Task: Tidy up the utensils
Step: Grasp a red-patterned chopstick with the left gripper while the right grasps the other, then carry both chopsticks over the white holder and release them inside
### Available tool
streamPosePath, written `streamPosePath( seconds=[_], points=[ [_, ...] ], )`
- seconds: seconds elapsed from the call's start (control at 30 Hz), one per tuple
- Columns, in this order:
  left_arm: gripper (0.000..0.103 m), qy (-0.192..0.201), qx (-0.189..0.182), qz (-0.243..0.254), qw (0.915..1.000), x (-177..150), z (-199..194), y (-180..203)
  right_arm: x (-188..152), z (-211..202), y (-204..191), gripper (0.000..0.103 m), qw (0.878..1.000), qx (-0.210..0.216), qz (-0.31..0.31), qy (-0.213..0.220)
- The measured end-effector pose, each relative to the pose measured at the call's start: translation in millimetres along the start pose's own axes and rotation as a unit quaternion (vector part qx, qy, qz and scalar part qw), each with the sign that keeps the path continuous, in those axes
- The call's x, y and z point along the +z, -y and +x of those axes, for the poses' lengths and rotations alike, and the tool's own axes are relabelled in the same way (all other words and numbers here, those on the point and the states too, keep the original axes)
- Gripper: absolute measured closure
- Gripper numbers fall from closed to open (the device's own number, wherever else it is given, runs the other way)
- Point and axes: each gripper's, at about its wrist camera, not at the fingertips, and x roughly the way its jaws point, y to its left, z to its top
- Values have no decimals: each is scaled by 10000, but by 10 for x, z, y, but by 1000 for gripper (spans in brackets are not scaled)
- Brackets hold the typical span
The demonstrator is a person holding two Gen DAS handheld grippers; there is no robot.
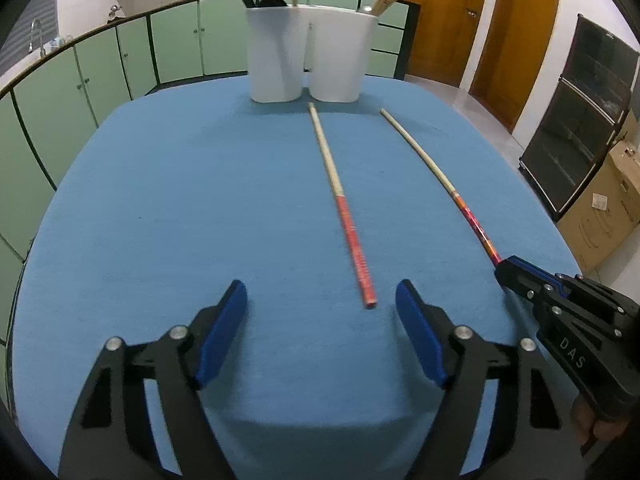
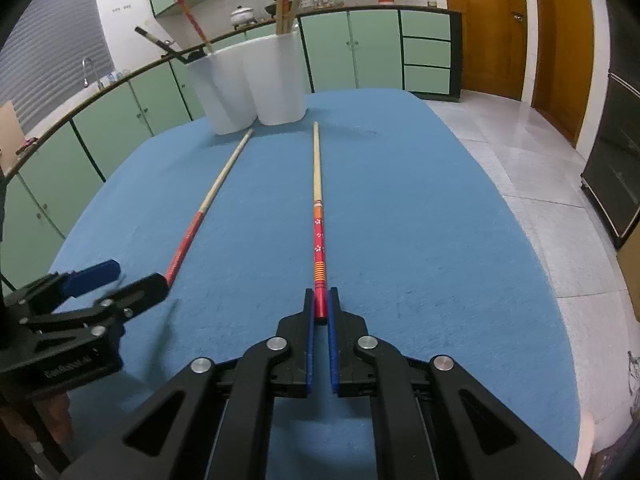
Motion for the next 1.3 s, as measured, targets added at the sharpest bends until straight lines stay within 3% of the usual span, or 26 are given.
streamPosePath(
  seconds=[0.43, 1.0, 1.3],
  points=[
    [85, 48, 63, 165, 9998, 41, 129, 194, 5, 8, 101, 97, 9995, 250, 201, 8],
    [98, -23, -100, 165, 9998, 50, 49, 234, 19, -53, 62, 97, 9998, 177, 60, 4],
    [98, 642, 3, 421, 9971, 352, -545, 199, 457, -562, 66, 97, 9981, 198, -216, 541]
  ],
)
